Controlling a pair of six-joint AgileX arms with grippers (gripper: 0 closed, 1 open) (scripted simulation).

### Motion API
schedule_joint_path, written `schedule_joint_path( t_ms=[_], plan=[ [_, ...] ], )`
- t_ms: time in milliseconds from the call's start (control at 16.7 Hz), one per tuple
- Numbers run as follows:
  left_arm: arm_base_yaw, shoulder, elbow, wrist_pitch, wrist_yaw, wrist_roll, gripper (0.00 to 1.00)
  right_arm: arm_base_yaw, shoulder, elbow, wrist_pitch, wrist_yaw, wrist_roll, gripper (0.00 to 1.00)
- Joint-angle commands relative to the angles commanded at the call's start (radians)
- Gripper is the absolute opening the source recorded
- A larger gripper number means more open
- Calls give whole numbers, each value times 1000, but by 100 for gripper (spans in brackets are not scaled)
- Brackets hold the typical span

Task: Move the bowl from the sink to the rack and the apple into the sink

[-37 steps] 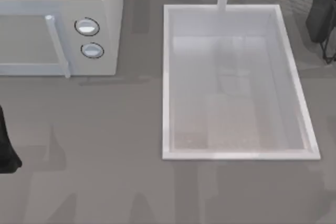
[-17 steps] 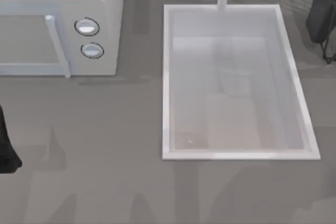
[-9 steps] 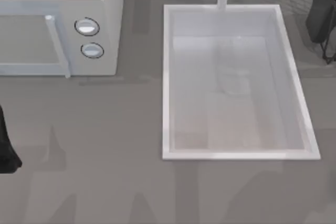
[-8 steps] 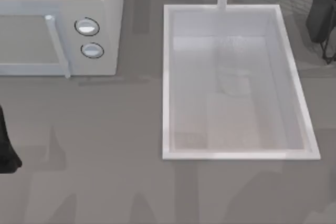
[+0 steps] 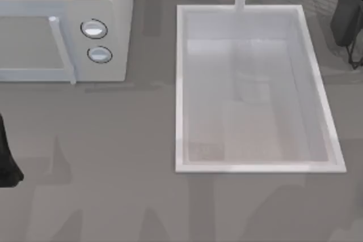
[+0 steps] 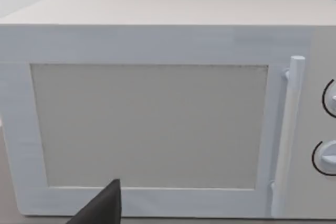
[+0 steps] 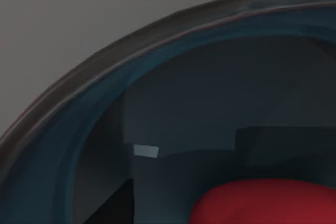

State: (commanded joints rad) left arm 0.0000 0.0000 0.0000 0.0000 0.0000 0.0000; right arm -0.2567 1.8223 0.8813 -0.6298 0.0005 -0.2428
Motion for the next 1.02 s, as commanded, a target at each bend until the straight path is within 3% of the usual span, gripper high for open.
schedule_joint_path(
  t_ms=[420, 900, 1020],
  plan=[
    [0, 0, 0, 0, 0, 0, 100, 0, 0, 0, 0, 0, 0, 2],
    [0, 0, 0, 0, 0, 0, 100, 0, 0, 0, 0, 0, 0, 0],
    [0, 0, 0, 0, 0, 0, 100, -1, -99, 36, -79, 28, 13, 0]
  ],
)
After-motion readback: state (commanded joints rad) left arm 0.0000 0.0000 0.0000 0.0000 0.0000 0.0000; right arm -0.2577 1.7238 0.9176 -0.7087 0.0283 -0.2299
